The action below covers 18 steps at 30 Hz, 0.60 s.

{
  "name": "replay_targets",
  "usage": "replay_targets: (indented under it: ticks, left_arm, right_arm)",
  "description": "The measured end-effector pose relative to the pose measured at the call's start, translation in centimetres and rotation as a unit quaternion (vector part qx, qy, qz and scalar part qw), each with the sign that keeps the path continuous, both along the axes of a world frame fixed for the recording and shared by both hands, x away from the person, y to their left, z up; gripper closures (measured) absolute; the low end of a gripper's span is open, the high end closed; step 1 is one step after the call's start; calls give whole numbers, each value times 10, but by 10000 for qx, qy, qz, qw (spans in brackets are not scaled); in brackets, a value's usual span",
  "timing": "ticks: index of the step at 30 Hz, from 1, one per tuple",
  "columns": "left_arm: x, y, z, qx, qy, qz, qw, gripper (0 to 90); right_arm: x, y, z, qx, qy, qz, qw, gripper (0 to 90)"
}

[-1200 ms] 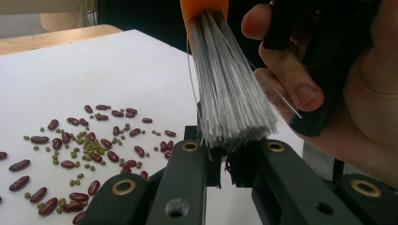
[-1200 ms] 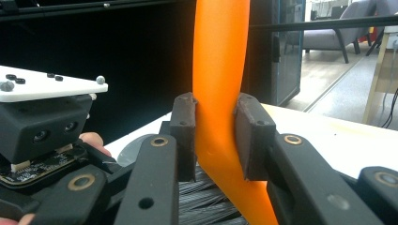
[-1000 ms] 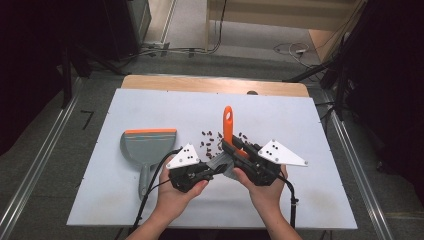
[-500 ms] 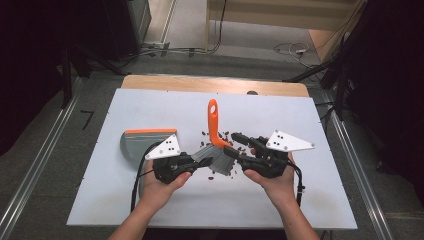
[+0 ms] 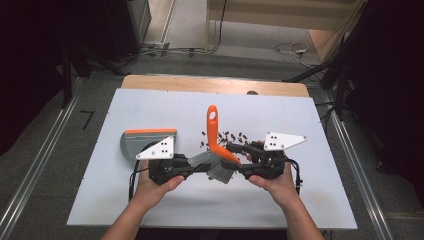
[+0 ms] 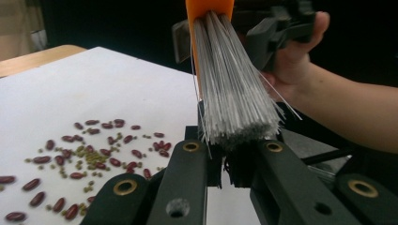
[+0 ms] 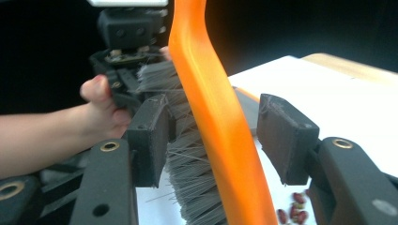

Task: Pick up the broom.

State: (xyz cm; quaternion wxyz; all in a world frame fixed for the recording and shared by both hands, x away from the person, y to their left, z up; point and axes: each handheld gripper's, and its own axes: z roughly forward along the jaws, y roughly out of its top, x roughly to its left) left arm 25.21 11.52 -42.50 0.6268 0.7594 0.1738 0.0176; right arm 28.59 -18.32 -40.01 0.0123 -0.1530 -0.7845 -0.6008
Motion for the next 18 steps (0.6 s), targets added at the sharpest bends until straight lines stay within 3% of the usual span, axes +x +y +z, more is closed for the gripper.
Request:
replay_targets:
  ticks: [1,4,6,12,18]
  left_arm:
    - [-1,-1,0,-33,-31,-146,9999,865]
    - [-2,-1,1,-55,-71,-281,9996,865]
    - [-2,-2,1,-96,-73,-363,9993,865]
    - [-2,0,0,-110,-78,-571,9983,865]
    - [-1,-1,-1,-178,-29,-599,9980,860]
  right_arm:
    - [0,0,-1,2,35,79,10000,437]
    - [1,1,-4,-39,144,239,9996,466]
    - [-1,4,-7,-138,167,484,9986,521]
    - [-2,5,-11,-49,279,826,9962,665]
    - [-4,3,-9,-94,289,926,9952,679]
